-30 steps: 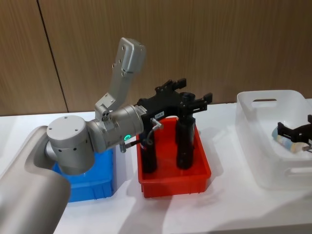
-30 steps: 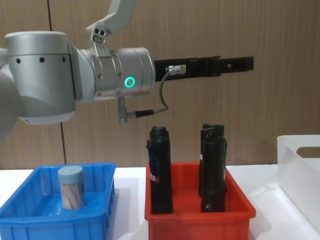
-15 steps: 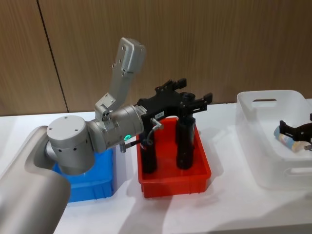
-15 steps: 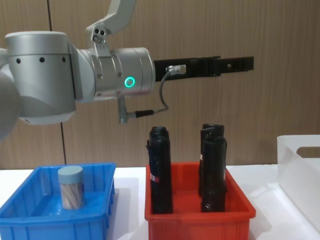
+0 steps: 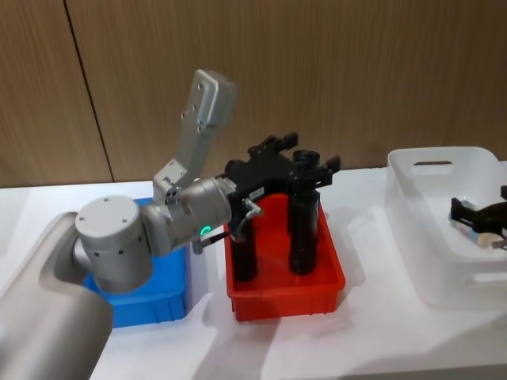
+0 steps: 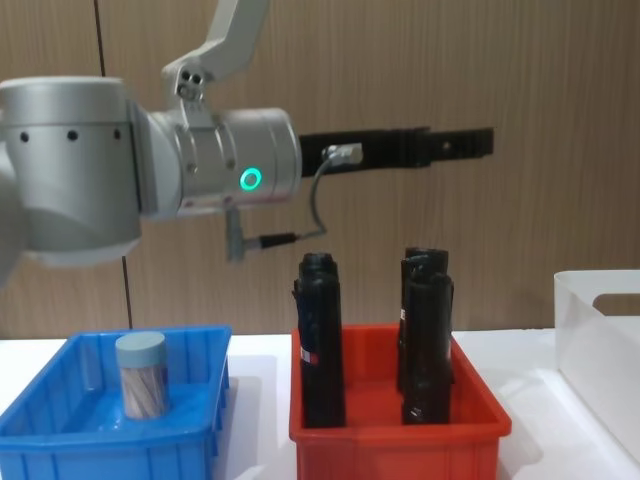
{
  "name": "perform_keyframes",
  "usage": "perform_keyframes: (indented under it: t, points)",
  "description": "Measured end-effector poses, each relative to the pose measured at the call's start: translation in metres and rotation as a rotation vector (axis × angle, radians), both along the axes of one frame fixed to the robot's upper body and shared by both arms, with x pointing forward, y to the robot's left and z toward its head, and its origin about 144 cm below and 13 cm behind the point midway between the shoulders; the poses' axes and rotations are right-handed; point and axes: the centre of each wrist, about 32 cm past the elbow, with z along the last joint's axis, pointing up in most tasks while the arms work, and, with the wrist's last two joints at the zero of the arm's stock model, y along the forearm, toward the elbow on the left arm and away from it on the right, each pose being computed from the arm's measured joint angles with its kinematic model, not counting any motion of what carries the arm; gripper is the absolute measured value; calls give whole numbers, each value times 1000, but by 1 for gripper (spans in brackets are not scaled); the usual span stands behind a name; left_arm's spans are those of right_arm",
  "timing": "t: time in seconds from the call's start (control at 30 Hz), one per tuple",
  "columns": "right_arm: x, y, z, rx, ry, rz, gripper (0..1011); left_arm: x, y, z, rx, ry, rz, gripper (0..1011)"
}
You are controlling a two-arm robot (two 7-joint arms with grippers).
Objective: Pick the cotton swabs from the blue box and place them into the white box.
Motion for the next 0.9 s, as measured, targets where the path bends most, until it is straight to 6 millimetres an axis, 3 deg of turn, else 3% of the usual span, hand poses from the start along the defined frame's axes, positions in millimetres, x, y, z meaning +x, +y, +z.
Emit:
perform_keyframes:
  t: [0.9]
  points:
    - [-70, 69, -17, 73, -162, 173, 1002, -62, 21, -47, 104, -92, 313, 1004]
